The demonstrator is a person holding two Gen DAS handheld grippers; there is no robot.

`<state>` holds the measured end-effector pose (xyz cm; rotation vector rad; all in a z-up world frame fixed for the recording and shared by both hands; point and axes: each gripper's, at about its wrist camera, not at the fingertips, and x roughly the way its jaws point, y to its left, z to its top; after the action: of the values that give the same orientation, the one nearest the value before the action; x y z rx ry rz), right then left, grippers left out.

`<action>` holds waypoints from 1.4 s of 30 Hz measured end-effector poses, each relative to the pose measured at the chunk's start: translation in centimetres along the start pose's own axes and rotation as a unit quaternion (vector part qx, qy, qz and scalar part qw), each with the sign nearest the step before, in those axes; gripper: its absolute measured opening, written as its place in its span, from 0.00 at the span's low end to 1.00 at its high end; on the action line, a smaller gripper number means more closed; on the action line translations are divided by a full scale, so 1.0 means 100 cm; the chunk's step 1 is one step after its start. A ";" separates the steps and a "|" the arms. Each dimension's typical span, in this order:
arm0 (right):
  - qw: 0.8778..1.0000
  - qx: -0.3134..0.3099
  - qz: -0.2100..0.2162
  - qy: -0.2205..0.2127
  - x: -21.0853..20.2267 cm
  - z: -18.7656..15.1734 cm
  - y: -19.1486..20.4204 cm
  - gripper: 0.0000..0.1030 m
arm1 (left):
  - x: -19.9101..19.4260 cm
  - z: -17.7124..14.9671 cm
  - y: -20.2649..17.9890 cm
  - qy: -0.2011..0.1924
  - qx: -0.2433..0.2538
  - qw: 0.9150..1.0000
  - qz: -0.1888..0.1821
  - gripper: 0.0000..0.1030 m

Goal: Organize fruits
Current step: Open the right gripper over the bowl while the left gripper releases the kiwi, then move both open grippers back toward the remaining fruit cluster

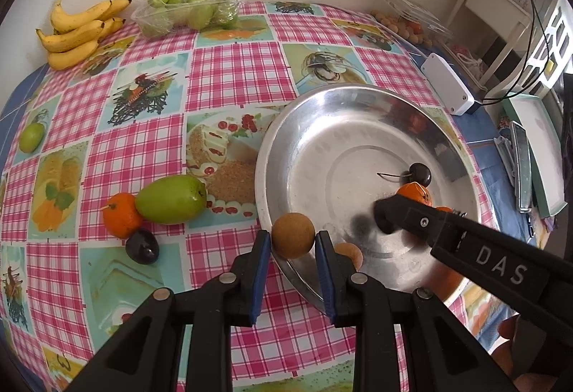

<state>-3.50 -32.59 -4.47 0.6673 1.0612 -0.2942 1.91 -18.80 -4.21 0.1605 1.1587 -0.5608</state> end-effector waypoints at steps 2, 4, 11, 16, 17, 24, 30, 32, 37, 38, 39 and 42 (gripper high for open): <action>1.000 -0.001 0.001 -0.004 -0.002 0.001 0.001 0.34 | 0.000 0.000 0.000 0.001 0.001 1.000 0.002 0.28; 1.000 -0.002 0.001 -0.006 -0.003 0.001 0.002 0.34 | 0.000 0.000 0.001 0.001 0.000 1.000 0.001 0.28; 1.000 0.000 0.002 -0.011 -0.007 0.002 0.002 0.35 | -0.007 0.004 0.010 -0.011 -0.020 1.000 0.004 0.28; 1.000 -0.003 0.000 -0.008 -0.005 0.001 0.002 0.35 | -0.015 0.007 0.029 -0.027 -0.053 0.997 0.045 0.28; 1.000 -0.004 0.000 -0.008 -0.005 0.000 0.002 0.35 | -0.016 0.008 0.034 -0.028 -0.064 0.996 0.053 0.28; 1.000 -0.017 -0.002 -0.005 -0.003 0.001 0.008 0.34 | -0.020 0.007 0.074 -0.022 -0.132 0.987 0.091 0.28; 1.000 -0.031 -0.004 -0.003 -0.002 0.000 0.012 0.34 | -0.020 0.004 0.090 -0.013 -0.164 0.982 0.092 0.28; 0.999 -0.033 -0.005 -0.003 -0.002 0.000 0.012 0.34 | -0.020 0.003 0.091 -0.012 -0.166 0.982 0.093 0.28; 0.999 -0.040 -0.013 -0.006 -0.002 0.000 0.013 0.52 | -0.019 0.003 0.090 -0.009 -0.162 0.982 0.097 0.41; 0.999 -0.043 -0.014 -0.007 -0.002 0.000 0.014 0.58 | -0.019 0.003 0.090 -0.009 -0.163 0.982 0.099 0.47; 0.999 -0.045 -0.014 -0.008 -0.002 0.001 0.015 0.60 | -0.019 0.003 0.090 -0.009 -0.164 0.981 0.100 0.54; 0.999 -0.050 -0.015 -0.009 -0.001 0.002 0.016 0.67 | -0.017 0.002 0.092 -0.003 -0.168 0.981 0.101 0.60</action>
<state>-2.52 -31.51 -3.73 0.5580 1.0633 -0.2705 6.21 -10.45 -4.08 -0.0140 1.1989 -0.1816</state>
